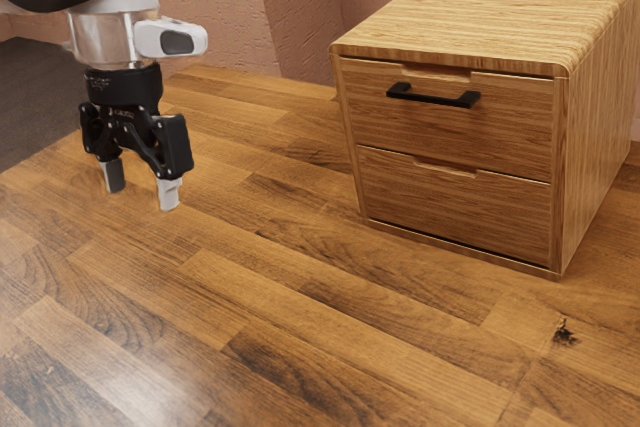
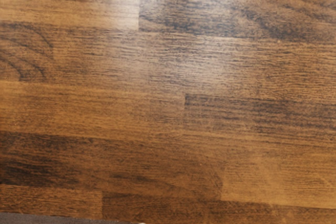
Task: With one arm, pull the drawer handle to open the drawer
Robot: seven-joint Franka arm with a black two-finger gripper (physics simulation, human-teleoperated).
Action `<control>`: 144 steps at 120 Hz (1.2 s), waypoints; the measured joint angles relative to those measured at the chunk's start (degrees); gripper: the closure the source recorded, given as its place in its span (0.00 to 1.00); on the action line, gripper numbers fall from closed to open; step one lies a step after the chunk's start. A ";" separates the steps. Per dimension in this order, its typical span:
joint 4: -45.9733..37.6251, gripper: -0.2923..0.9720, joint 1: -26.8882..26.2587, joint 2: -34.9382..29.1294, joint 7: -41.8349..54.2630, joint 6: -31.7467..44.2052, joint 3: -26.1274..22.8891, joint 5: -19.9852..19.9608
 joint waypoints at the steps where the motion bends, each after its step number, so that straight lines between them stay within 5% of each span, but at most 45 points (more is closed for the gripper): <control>1: -0.12 0.23 0.26 0.12 0.04 1.11 0.02 -0.08; 26: -1.11 0.23 6.05 -0.79 3.29 17.58 0.21 -0.23; 42: -1.65 0.23 8.56 -2.47 14.58 26.53 -3.16 -2.01; 65: -4.72 0.23 -6.84 -3.17 34.04 38.14 -6.60 -3.36; 78: -6.82 0.23 -5.48 -3.68 43.65 43.66 -7.00 -3.17; 114: -2.85 0.23 4.84 2.93 64.54 50.48 -12.10 -3.10; 144: -2.42 0.23 -4.50 4.23 74.40 53.12 -14.55 -3.76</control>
